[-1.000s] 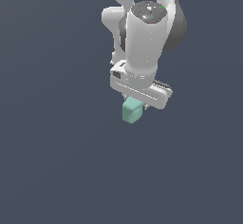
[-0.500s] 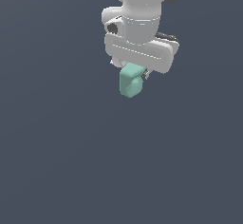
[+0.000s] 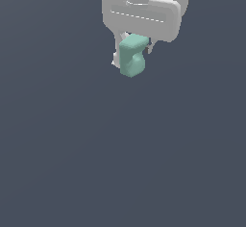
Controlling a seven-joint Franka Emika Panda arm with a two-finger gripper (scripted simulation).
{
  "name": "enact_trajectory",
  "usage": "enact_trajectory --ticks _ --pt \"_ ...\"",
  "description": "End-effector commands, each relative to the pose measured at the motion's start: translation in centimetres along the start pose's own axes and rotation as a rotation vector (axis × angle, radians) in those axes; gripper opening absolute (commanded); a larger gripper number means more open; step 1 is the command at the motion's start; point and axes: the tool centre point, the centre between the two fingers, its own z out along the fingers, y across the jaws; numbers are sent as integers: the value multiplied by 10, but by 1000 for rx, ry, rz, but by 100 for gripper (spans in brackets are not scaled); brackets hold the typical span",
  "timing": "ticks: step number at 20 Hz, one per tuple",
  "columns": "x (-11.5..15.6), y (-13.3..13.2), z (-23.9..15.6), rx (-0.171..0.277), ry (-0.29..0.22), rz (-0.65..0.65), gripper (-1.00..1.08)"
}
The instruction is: Pick up the object and move it to a goal position.
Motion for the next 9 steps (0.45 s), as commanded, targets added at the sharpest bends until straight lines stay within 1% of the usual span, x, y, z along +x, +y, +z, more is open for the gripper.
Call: enact_trajectory --ticks 1,5,9 --pt "-3 3 -10 -1 -1 0 -100" --pt "-5 4 -18 -1 -1 -1 -100" --pt "-4 3 -17 -1 -1 -1 -100"
